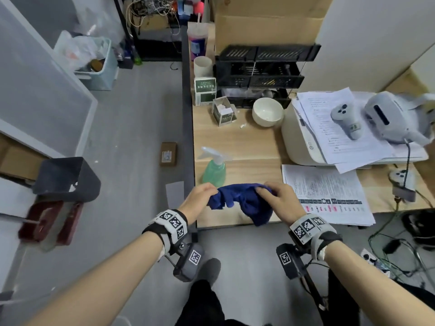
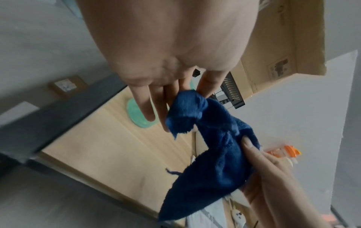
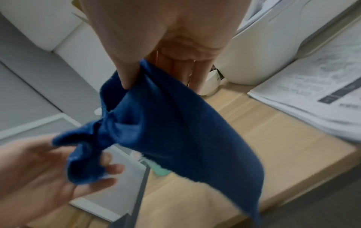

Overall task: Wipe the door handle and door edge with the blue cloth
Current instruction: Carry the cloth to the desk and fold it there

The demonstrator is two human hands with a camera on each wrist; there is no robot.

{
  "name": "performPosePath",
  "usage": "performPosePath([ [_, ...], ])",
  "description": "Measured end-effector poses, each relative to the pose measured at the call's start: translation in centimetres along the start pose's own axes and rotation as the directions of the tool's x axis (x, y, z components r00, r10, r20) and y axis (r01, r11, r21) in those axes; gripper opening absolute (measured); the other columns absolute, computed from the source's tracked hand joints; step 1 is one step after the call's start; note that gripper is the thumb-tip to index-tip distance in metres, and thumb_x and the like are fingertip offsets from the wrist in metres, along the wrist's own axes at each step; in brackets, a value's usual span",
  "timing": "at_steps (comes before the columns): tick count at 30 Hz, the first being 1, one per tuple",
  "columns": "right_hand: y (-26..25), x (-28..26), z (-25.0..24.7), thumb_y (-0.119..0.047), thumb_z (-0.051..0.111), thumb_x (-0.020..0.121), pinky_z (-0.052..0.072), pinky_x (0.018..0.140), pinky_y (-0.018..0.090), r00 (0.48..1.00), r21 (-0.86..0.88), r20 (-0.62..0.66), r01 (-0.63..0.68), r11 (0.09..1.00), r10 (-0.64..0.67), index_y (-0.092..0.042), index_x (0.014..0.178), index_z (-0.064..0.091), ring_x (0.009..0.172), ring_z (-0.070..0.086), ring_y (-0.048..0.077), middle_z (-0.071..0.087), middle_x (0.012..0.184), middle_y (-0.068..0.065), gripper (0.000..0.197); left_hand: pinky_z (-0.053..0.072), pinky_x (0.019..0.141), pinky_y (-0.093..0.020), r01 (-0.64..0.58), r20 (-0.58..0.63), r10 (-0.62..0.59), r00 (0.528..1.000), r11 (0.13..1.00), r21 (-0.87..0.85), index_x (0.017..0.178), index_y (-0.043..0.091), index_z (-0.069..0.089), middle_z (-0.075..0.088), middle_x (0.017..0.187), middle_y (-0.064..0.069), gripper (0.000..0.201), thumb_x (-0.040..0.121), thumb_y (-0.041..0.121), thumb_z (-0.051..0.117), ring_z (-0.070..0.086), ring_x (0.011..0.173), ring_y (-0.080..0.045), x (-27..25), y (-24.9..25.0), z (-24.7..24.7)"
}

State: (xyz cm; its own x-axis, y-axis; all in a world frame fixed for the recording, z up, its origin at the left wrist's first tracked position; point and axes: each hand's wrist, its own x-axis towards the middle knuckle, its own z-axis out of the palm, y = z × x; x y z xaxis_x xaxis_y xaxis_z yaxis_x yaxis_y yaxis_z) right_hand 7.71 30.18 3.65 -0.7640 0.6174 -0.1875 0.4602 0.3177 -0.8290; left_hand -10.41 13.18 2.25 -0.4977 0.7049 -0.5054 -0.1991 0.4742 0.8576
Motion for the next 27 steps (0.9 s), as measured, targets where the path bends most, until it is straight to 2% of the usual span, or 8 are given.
performPosePath([
  [3, 0.7, 1.8, -1.0, -0.031, 0.067, 0.095, 0.031, 0.056, 0.024, 0.997, -0.047, 0.074, -0.004, 0.999, 0.008, -0.025, 0.056, 0.046, 0.056, 0.039, 0.006, 0.042, 0.054, -0.013, 0.045, 0.050, 0.075, -0.042, 0.026, -0.003, -0.026, 1.000, 0.996, -0.090, 0.066, 0.015, 0.053, 0.050, 0.071, -0.015, 0.019, 0.084, 0.021, 0.054, 0.053, 0.071, -0.027, 2.3, 0.8, 0.8],
  [6, 1.7, 3.5, -2.1, -0.033, 0.069, 0.092, 0.038, 0.060, 0.032, 0.994, -0.090, 0.112, 0.019, 0.996, -0.009, -0.025, 0.061, 0.057, 0.059, 0.047, 0.009, 0.052, 0.057, -0.012, 0.034, 0.057, 0.058, -0.031, 0.056, 0.023, -0.055, 0.998, 0.997, -0.061, 0.080, 0.011, 0.058, 0.062, 0.075, -0.014, 0.019, 0.098, 0.016, 0.053, 0.062, 0.064, -0.026, 3.6, 0.5, 1.0],
  [11, 2.7, 6.8, -4.4, -0.022, 0.063, 0.083, 0.050, 0.068, 0.040, 0.980, -0.262, 0.043, 0.197, 0.945, -0.192, -0.024, 0.085, 0.076, 0.074, 0.060, 0.015, 0.064, 0.075, -0.012, 0.013, 0.051, 0.057, -0.024, 0.014, -0.038, -0.016, 0.999, 0.999, -0.037, 0.088, 0.014, 0.062, 0.072, 0.077, -0.007, 0.011, 0.095, 0.021, 0.065, 0.065, 0.059, -0.010, 4.2, 0.1, 0.2],
  [16, 1.3, 8.2, -5.8, -0.021, 0.070, 0.088, 0.042, 0.064, 0.022, 0.844, -0.372, -0.082, 0.467, 0.802, -0.530, -0.023, 0.098, 0.079, 0.076, 0.055, 0.011, 0.060, 0.085, -0.006, 0.013, 0.052, 0.056, -0.021, 0.007, -0.111, -0.018, 0.994, 0.994, -0.106, 0.090, 0.015, 0.061, 0.076, 0.085, -0.011, 0.012, 0.090, 0.020, 0.072, 0.070, 0.068, -0.015, 3.3, 1.4, -0.1],
  [19, 3.1, 7.4, -4.7, -0.022, 0.070, 0.089, 0.045, 0.064, 0.027, 0.801, -0.406, -0.012, 0.543, 0.735, -0.598, -0.022, 0.099, 0.078, 0.084, 0.057, 0.015, 0.060, 0.090, -0.003, 0.013, 0.052, 0.056, -0.021, 0.066, -0.172, -0.100, 0.980, 0.979, -0.193, 0.098, 0.011, 0.061, 0.075, 0.089, -0.013, 0.016, 0.088, 0.012, 0.074, 0.069, 0.070, -0.017, 3.1, 0.5, -0.2],
  [21, 5.8, 6.2, -2.8, -0.031, 0.062, 0.087, 0.050, 0.062, 0.033, 0.836, -0.431, 0.186, 0.541, 0.722, -0.516, -0.023, 0.103, 0.075, 0.088, 0.060, 0.020, 0.059, 0.096, -0.003, 0.021, 0.055, 0.061, -0.023, 0.131, -0.222, -0.185, 0.957, 0.962, -0.239, 0.099, 0.012, 0.061, 0.072, 0.091, -0.009, 0.016, 0.088, 0.008, 0.072, 0.068, 0.074, -0.016, 2.9, -0.9, 0.2],
  [24, 9.0, 4.2, 0.0, -0.051, 0.056, 0.090, 0.055, 0.076, 0.041, 0.800, -0.529, 0.598, 0.428, 0.733, -0.035, -0.029, 0.121, 0.066, 0.106, 0.059, 0.022, 0.049, 0.121, -0.007, 0.040, 0.056, 0.059, -0.021, 0.222, -0.300, -0.312, 0.901, 0.929, -0.297, 0.092, 0.015, 0.060, 0.066, 0.092, -0.010, 0.017, 0.088, 0.000, 0.067, 0.064, 0.081, -0.020, 2.6, -3.2, 1.2],
  [27, 9.8, 3.5, 1.2, -0.056, 0.047, 0.097, 0.053, 0.079, 0.039, 0.807, -0.579, 0.587, 0.358, 0.732, 0.070, -0.029, 0.120, 0.063, 0.104, 0.061, 0.021, 0.050, 0.123, -0.008, 0.039, 0.059, 0.054, -0.024, 0.270, -0.353, -0.393, 0.849, 0.898, -0.349, 0.093, 0.010, 0.057, 0.059, 0.094, -0.013, 0.018, 0.087, -0.006, 0.062, 0.063, 0.081, -0.022, 2.5, -4.9, 1.6],
])
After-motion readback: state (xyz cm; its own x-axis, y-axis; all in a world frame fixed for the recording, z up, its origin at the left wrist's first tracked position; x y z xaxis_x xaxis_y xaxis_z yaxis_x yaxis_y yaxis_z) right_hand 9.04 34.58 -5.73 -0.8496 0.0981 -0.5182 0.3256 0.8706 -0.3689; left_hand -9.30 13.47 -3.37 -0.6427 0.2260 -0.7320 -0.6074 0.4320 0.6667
